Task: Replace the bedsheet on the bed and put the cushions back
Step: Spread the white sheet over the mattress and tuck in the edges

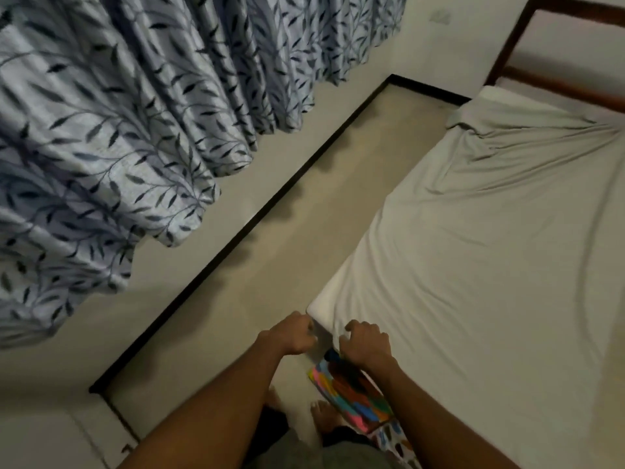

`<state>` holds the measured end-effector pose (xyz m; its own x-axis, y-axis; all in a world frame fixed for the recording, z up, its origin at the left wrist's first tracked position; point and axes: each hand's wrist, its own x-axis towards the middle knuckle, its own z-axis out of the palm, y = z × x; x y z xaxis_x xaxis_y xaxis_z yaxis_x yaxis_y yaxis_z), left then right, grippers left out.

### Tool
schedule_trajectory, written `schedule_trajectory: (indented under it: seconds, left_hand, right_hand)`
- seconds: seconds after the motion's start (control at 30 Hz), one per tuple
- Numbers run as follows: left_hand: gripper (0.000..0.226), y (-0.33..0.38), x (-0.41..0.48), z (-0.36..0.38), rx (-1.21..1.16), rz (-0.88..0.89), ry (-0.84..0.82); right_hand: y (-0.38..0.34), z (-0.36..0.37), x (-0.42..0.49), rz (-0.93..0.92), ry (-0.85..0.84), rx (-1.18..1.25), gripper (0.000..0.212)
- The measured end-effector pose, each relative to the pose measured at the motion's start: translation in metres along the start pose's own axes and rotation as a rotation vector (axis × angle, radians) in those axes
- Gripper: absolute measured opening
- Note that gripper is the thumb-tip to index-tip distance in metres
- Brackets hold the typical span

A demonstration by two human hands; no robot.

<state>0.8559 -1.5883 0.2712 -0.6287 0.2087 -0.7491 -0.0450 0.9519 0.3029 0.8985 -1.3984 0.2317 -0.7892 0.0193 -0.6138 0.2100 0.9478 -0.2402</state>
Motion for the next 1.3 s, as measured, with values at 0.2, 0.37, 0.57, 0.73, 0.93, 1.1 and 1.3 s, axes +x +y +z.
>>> schedule_trajectory:
  seconds: [0.2, 0.37, 0.57, 0.73, 0.93, 1.1, 1.3]
  left_hand:
    - [0.056, 0.002, 0.081, -0.064, 0.261, 0.212, -0.028]
    - [0.053, -0.006, 0.136, -0.099, 0.299, 0.320, -0.169]
    - [0.028, -0.017, 0.182, -0.114, 0.155, 0.290, -0.308]
    - [0.011, -0.015, 0.218, -0.099, 0.021, 0.197, -0.385]
    - [0.014, -0.009, 0.305, -0.043, -0.212, 0.025, -0.378]
    - [0.014, 0.000, 0.395, 0.020, -0.480, -0.146, -0.332]
    - [0.030, 0.032, 0.461, 0.063, -0.746, -0.177, -0.378]
  right_hand:
    - [-0.028, -0.012, 0.050, 0.202, 0.041, 0.169, 0.046]
    - [-0.056, -0.006, 0.074, 0.418, 0.073, 0.350, 0.045]
    - [-0.087, 0.004, 0.086, 0.589, 0.124, 0.613, 0.046]
    - [-0.086, 0.015, 0.106, 0.668, 0.157, 0.713, 0.044]
    - [-0.048, 0.058, 0.180, 0.686, 0.154, 0.761, 0.041]
    - [-0.016, 0.127, 0.259, 0.749, 0.179, 0.855, 0.035]
    - [-0.006, 0.192, 0.317, 0.888, 0.440, 0.644, 0.051]
